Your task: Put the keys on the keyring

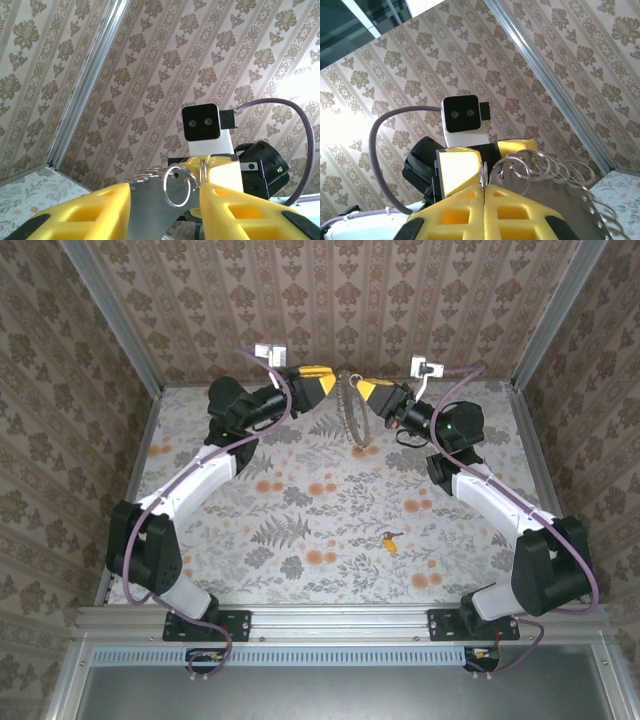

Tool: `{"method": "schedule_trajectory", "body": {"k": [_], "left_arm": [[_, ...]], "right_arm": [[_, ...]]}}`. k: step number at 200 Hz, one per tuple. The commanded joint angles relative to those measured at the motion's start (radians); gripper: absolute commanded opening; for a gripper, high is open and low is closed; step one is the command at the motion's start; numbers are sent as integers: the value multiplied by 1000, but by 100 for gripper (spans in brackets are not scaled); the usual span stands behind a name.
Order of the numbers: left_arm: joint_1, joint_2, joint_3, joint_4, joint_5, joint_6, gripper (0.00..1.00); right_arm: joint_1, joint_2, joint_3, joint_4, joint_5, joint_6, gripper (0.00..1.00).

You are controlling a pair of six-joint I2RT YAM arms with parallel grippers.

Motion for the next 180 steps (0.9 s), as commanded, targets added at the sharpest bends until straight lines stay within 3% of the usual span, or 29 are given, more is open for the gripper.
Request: {"method": "schedule_trajectory", "body": {"k": [1, 61, 133, 180], "left_arm": [[-9, 41, 34, 127, 16, -87, 39], [-21, 46, 18, 191, 43, -116, 36], [-30, -50, -48, 111, 45, -48, 37], [-48, -35, -14, 69, 65, -22, 35]], "right_arm": [[8, -1, -5, 96, 57, 25, 0], [16, 13, -10, 74, 102, 26, 0], [19, 23, -31, 77, 122, 46, 0], [19, 24, -35, 76, 118, 50, 0]]}}
